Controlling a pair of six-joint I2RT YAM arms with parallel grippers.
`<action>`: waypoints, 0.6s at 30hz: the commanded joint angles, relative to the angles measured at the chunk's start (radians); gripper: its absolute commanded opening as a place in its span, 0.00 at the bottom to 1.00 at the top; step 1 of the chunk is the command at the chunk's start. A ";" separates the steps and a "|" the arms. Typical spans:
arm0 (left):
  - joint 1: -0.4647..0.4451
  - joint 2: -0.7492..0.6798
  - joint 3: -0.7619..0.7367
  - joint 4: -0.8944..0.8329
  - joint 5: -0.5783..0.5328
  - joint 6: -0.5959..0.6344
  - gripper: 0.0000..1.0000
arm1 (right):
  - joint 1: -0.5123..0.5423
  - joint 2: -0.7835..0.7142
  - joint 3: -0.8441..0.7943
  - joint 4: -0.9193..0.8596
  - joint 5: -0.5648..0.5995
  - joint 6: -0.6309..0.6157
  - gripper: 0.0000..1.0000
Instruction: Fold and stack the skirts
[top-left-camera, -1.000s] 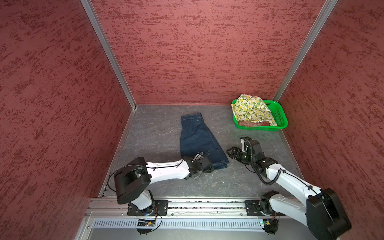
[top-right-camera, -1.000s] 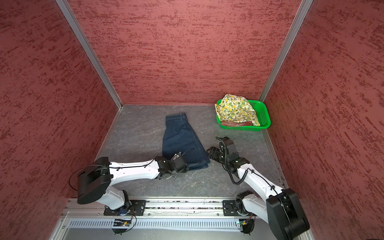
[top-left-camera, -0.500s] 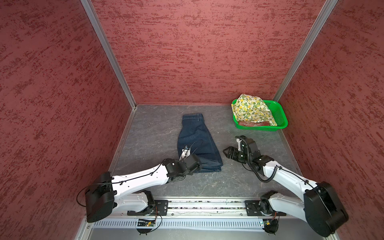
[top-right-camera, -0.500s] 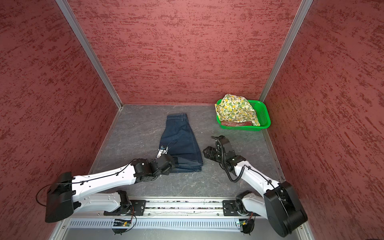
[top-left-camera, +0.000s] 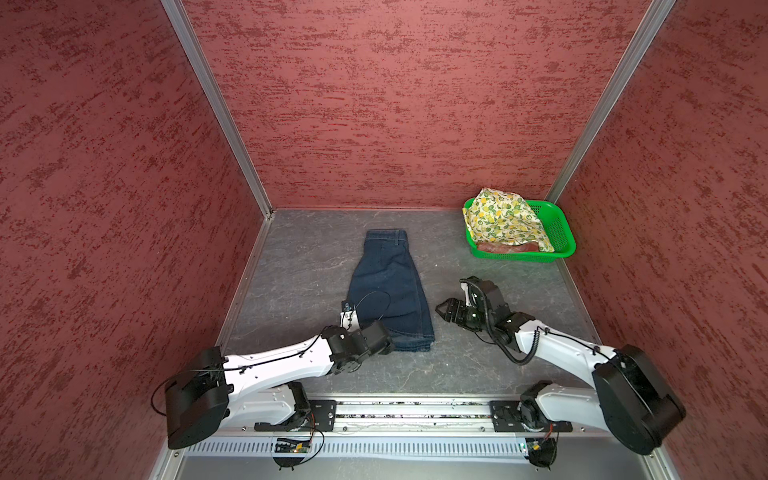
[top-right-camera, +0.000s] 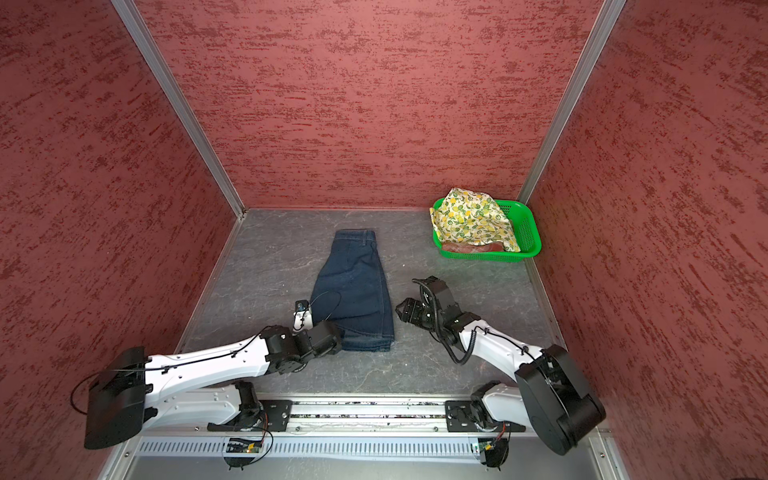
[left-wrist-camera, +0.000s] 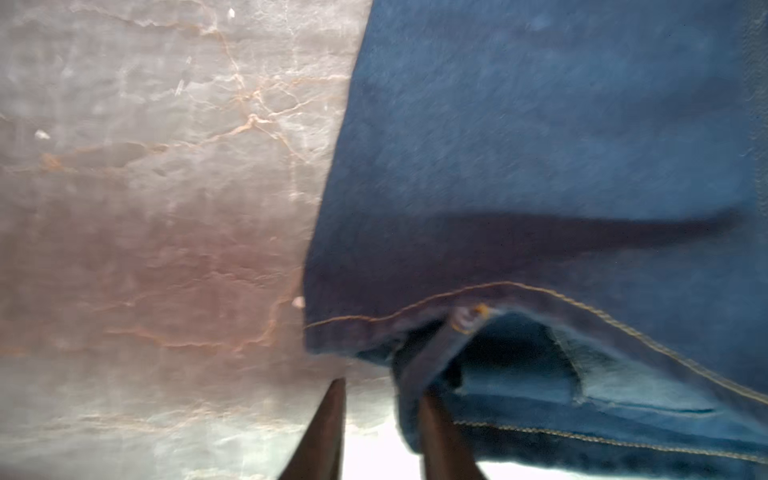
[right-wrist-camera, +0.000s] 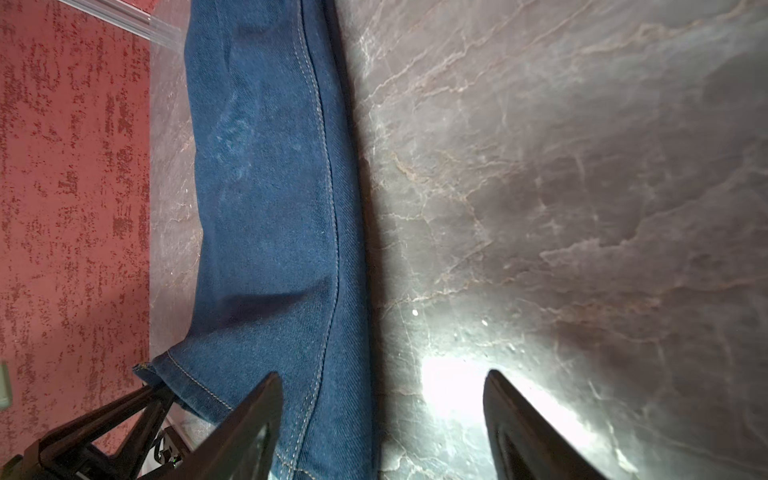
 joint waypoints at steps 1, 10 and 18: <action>0.004 -0.015 -0.010 -0.100 -0.021 -0.144 0.60 | 0.008 0.015 0.032 0.018 0.019 0.011 0.77; 0.040 -0.265 -0.079 -0.121 0.047 -0.239 0.75 | 0.023 0.075 0.123 -0.047 0.097 -0.074 0.77; 0.222 -0.407 -0.110 -0.069 0.218 -0.155 0.75 | 0.041 0.093 0.148 -0.074 0.125 -0.126 0.78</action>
